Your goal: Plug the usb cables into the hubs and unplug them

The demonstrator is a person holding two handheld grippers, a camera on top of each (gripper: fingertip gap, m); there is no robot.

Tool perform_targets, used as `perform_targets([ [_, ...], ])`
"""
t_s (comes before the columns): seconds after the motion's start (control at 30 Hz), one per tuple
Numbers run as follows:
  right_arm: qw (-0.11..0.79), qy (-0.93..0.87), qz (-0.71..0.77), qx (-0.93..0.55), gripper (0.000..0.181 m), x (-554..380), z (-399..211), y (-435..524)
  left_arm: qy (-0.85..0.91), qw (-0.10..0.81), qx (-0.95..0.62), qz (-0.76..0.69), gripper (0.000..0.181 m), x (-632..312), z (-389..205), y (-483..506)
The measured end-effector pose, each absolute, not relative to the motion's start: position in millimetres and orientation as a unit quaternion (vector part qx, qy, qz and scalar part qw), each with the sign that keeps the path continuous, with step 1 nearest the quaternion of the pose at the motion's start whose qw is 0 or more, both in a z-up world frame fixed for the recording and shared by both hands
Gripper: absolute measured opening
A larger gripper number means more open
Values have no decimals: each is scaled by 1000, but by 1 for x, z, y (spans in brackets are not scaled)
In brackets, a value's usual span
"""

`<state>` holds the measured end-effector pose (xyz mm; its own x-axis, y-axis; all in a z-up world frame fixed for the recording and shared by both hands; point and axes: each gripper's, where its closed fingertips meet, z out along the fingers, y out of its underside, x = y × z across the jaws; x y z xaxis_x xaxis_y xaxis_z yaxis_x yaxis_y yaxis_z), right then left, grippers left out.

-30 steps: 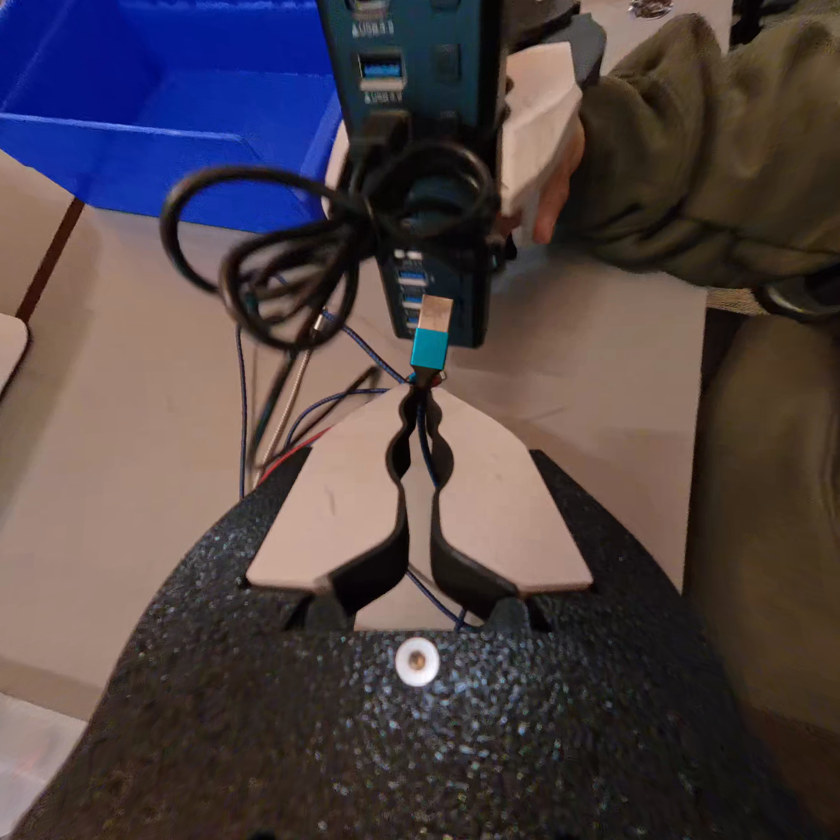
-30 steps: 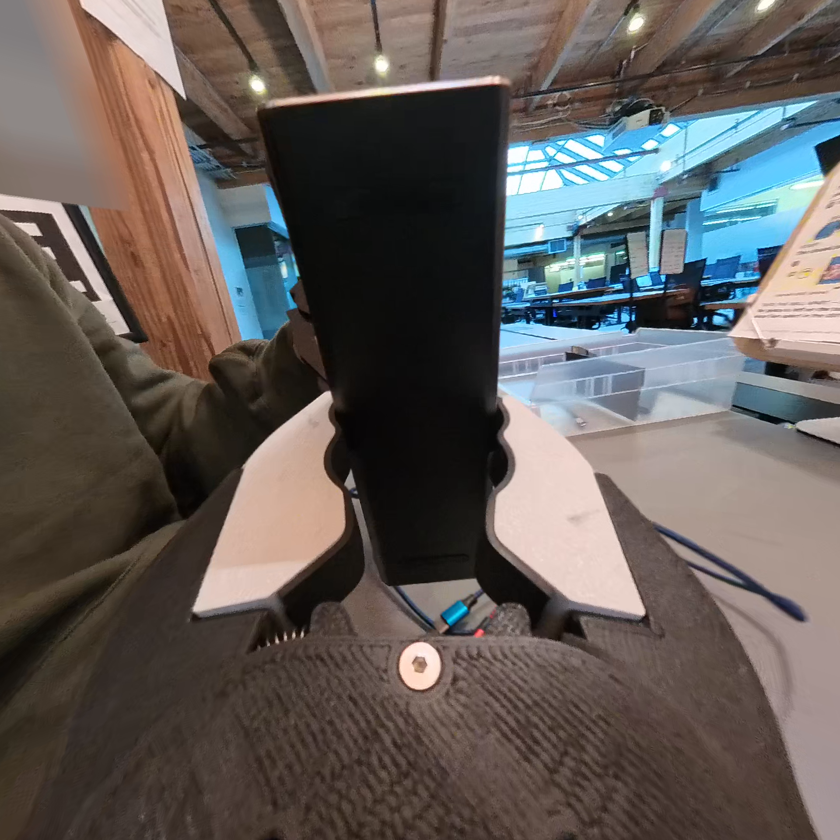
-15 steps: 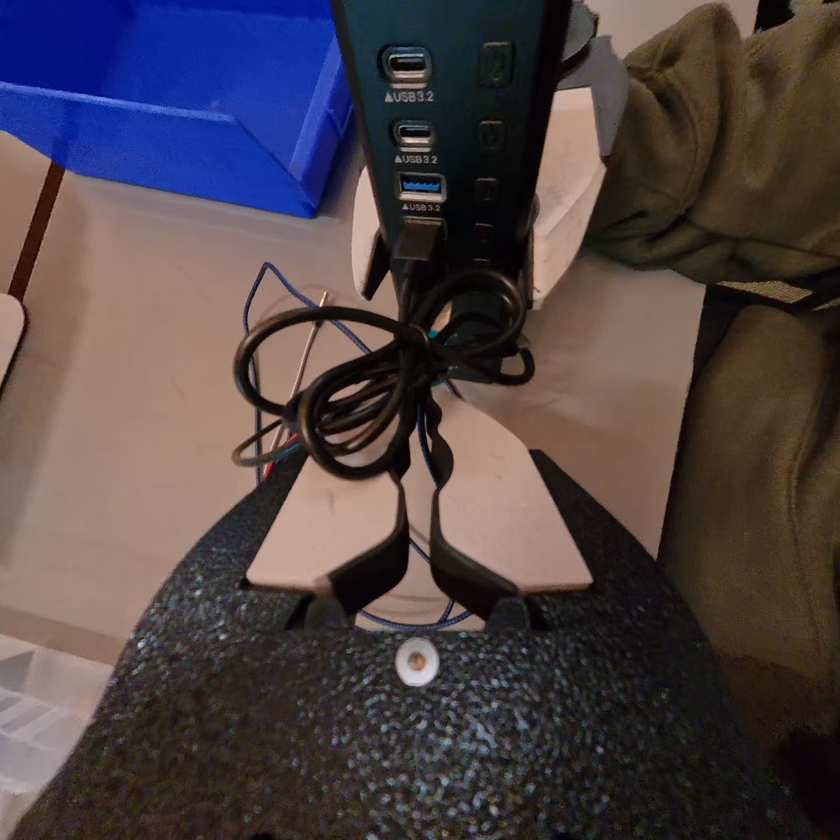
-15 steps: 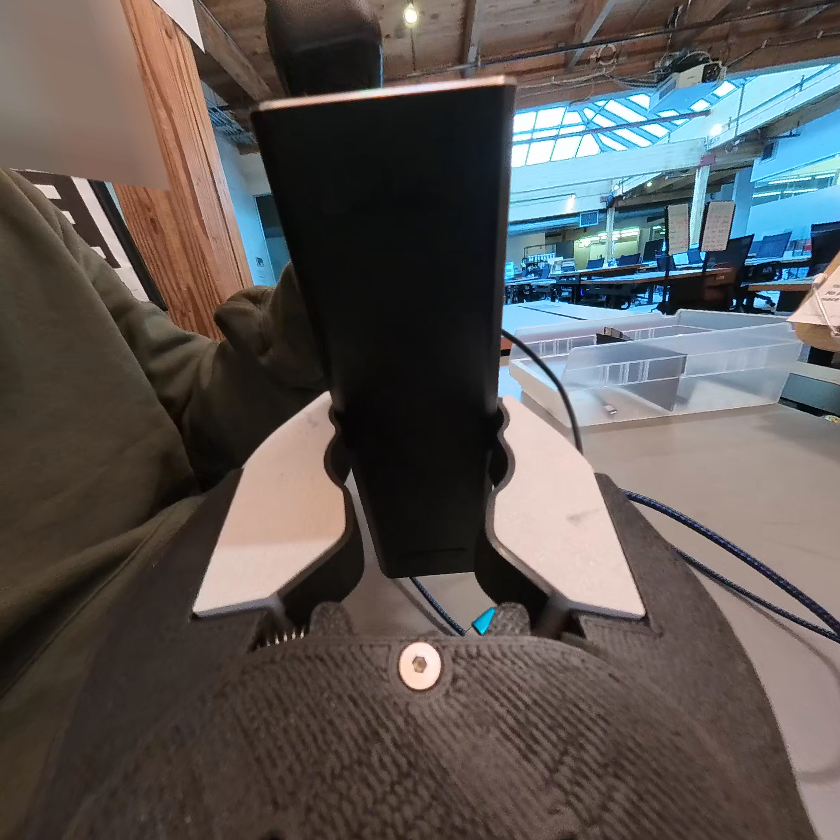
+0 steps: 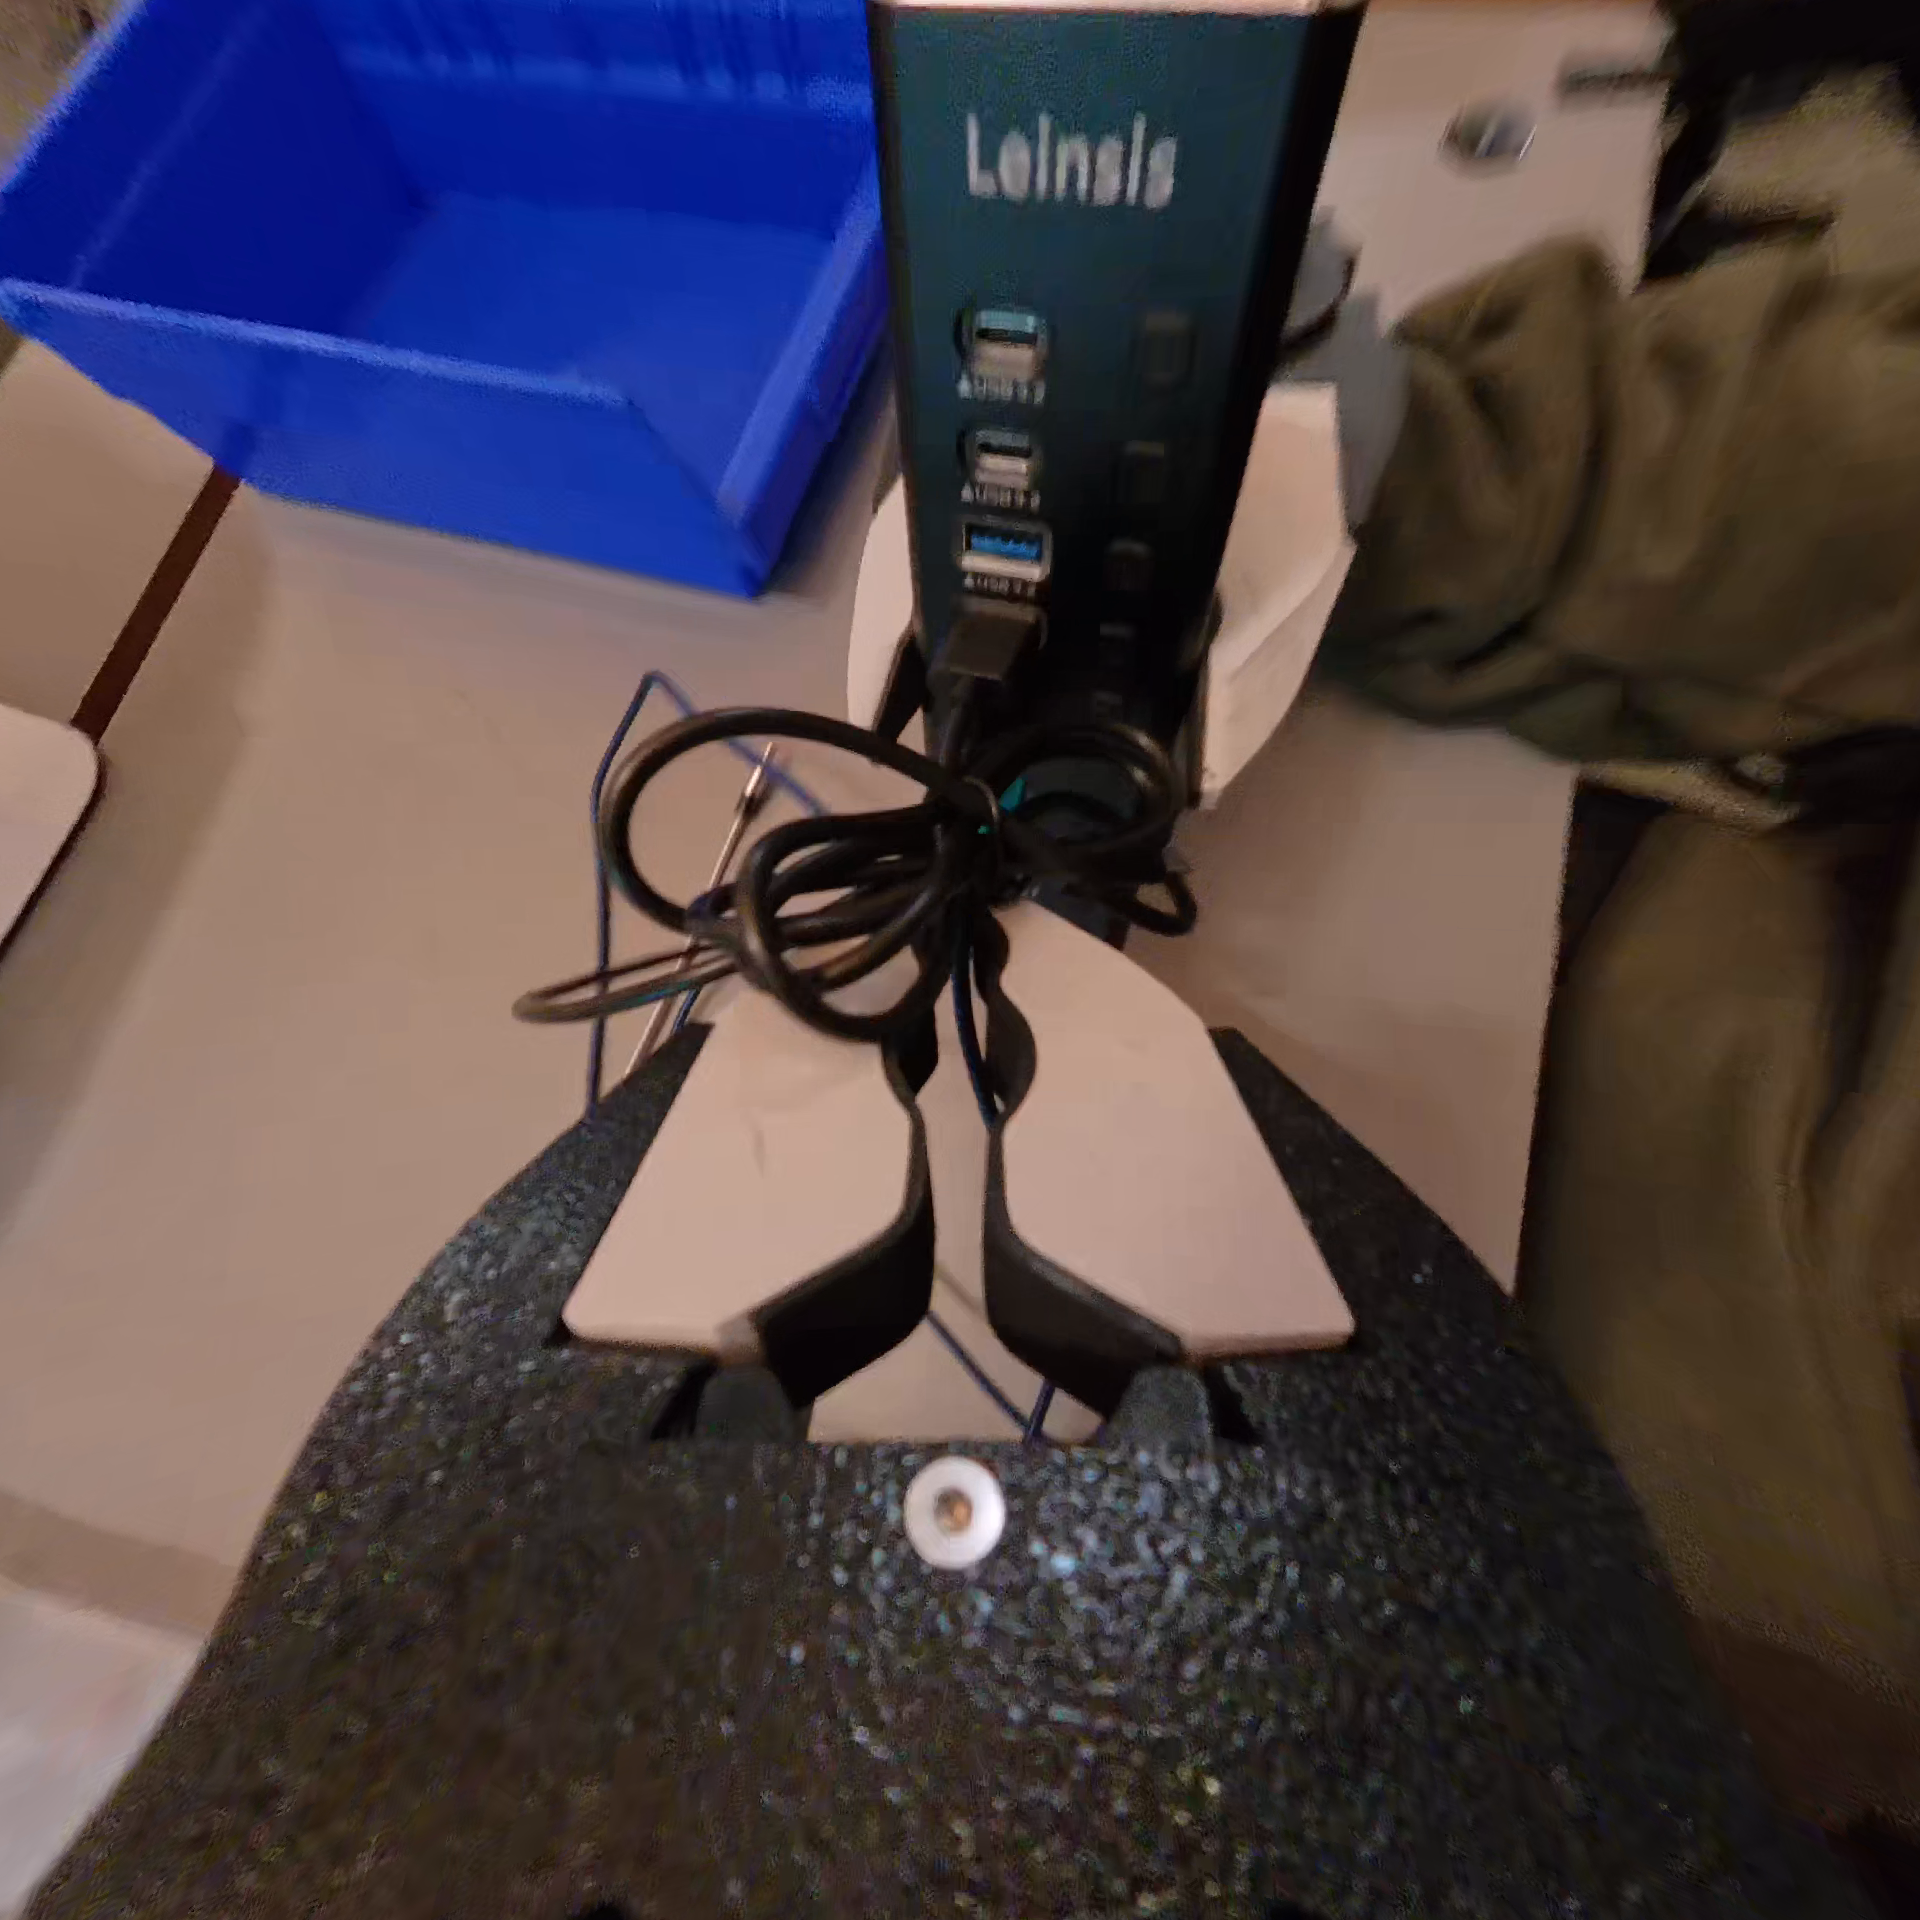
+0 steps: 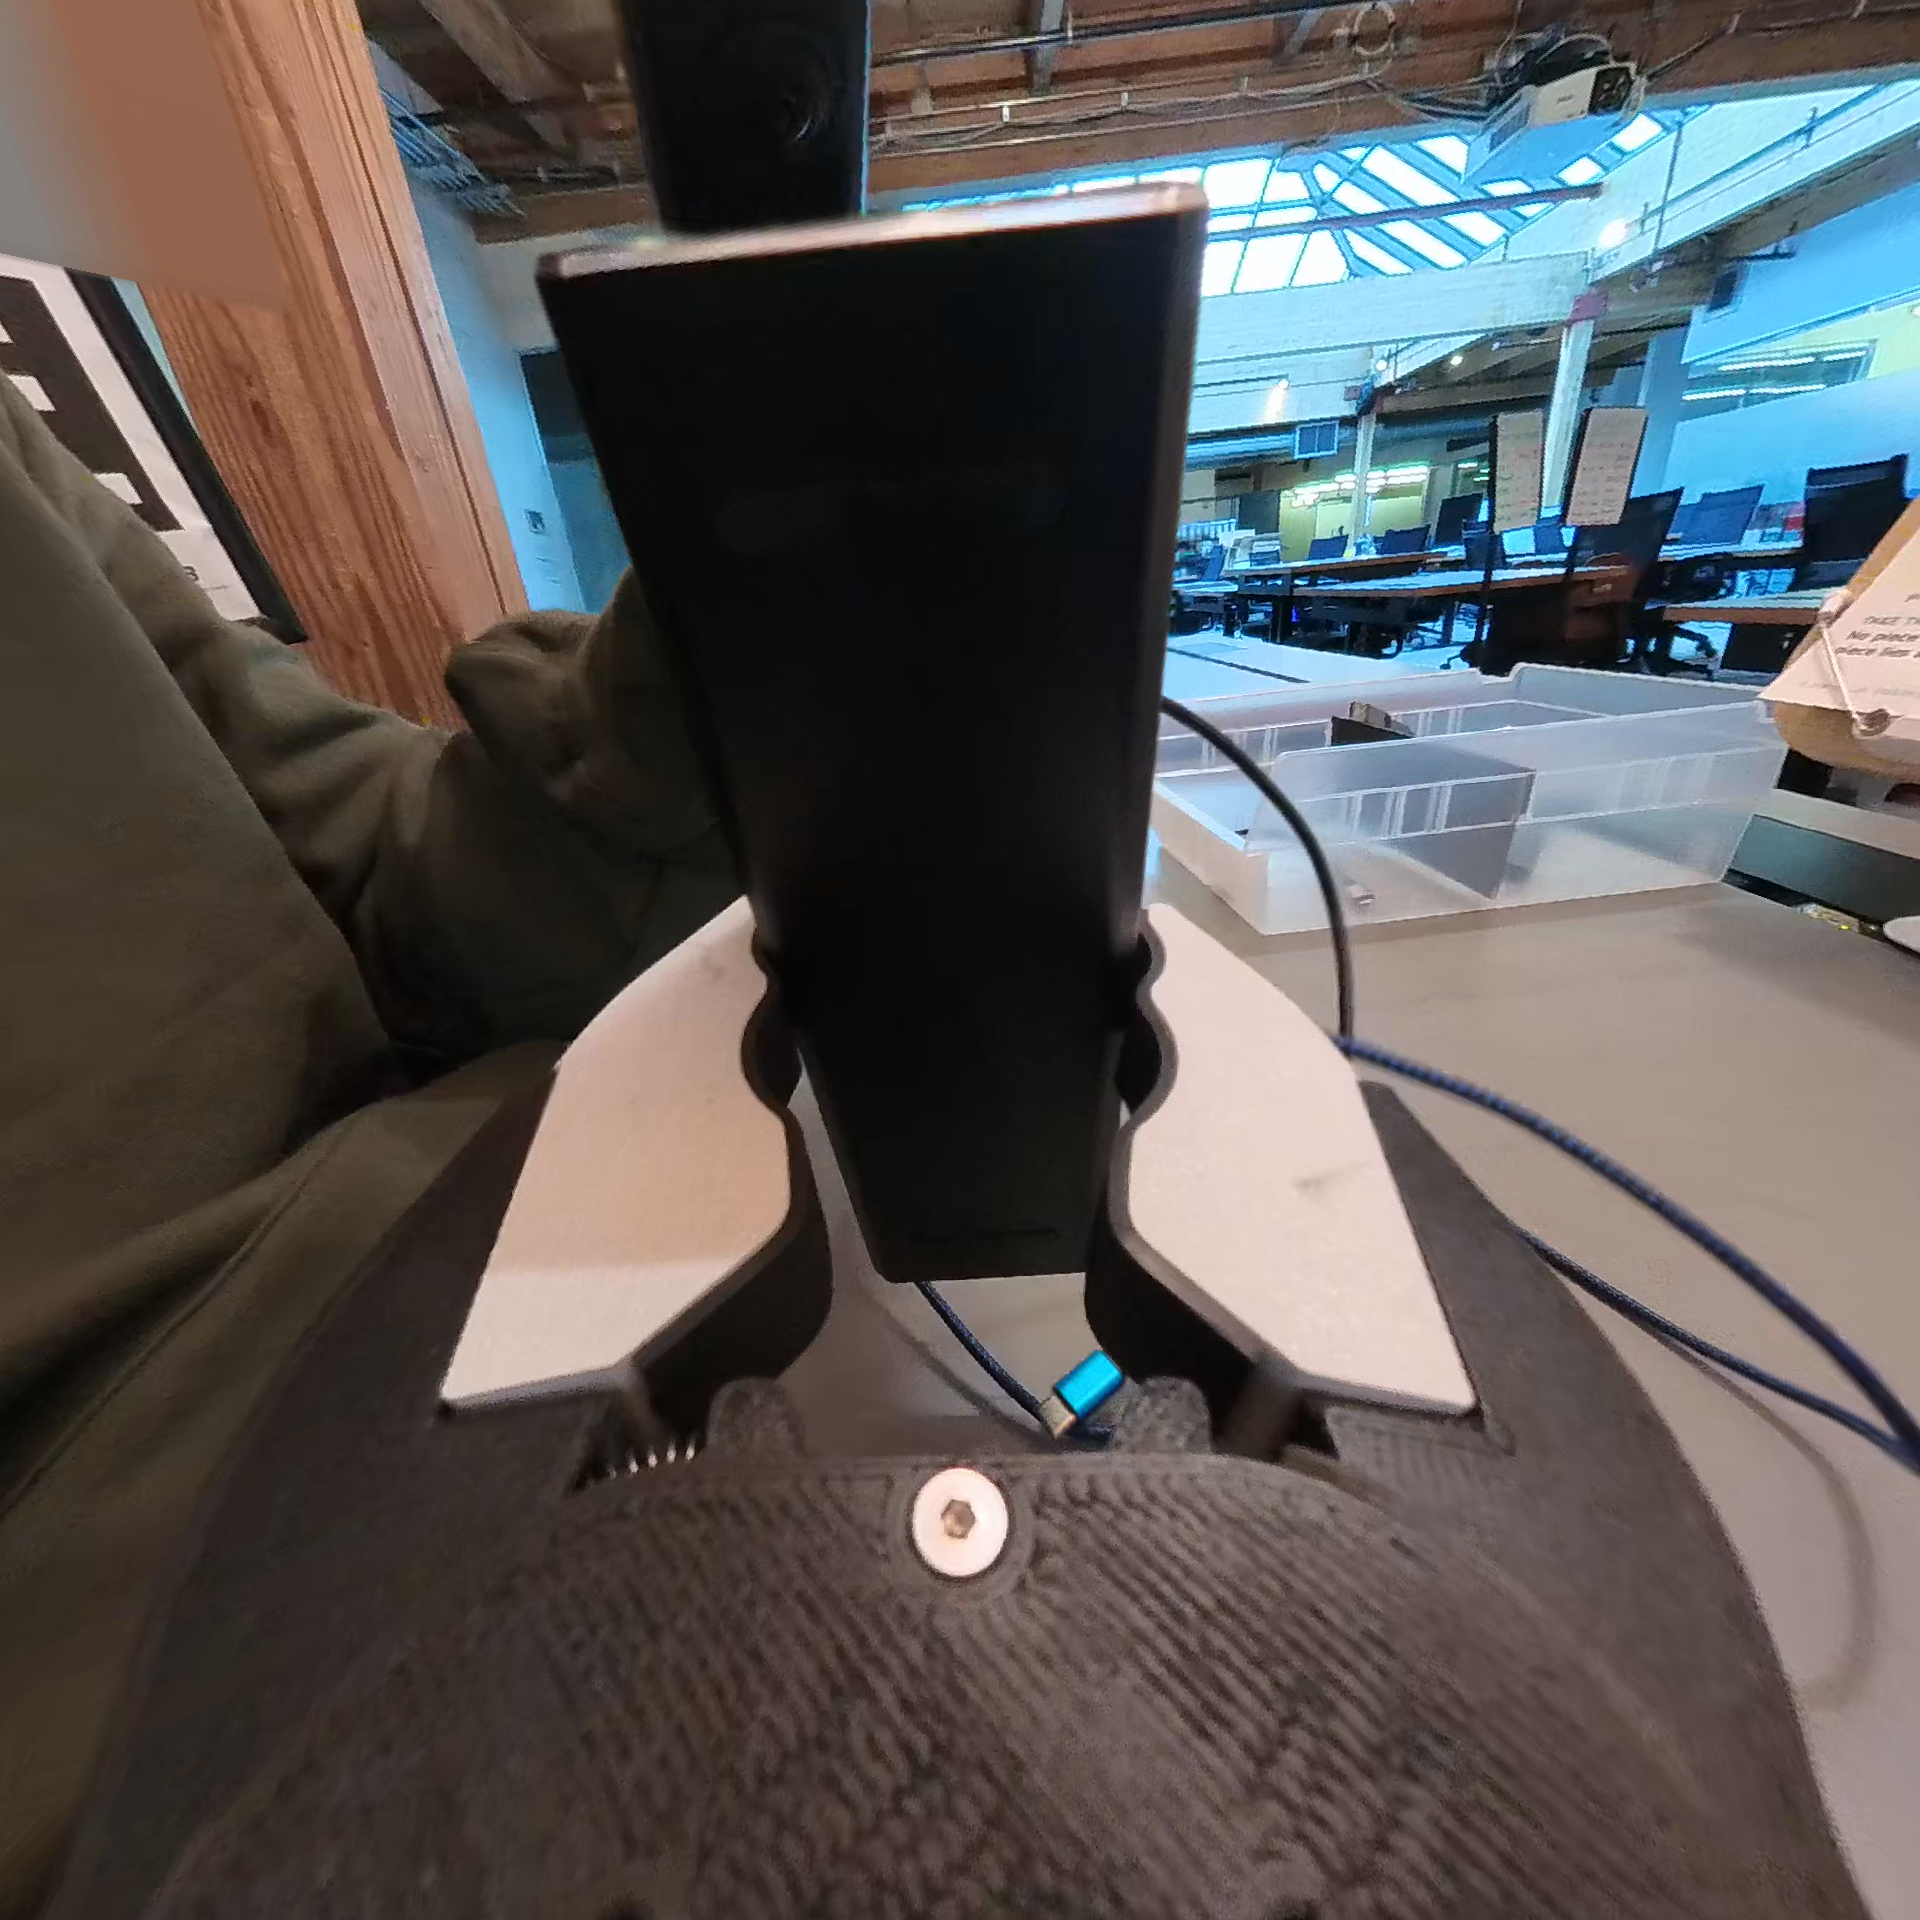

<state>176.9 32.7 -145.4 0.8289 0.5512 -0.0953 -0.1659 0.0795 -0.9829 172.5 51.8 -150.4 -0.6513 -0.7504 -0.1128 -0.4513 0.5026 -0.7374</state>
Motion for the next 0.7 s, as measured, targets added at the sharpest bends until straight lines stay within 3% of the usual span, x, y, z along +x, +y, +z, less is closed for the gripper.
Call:
perform_targets([
  [0.3,729,-150,266,-612,61,177,-136,28,772,195,-350,-493,2,175,-137,44],
  [0.7,719,-150,283,-617,61,175,-143,30,873,203,-313,-316,2,167,-150,49],
])
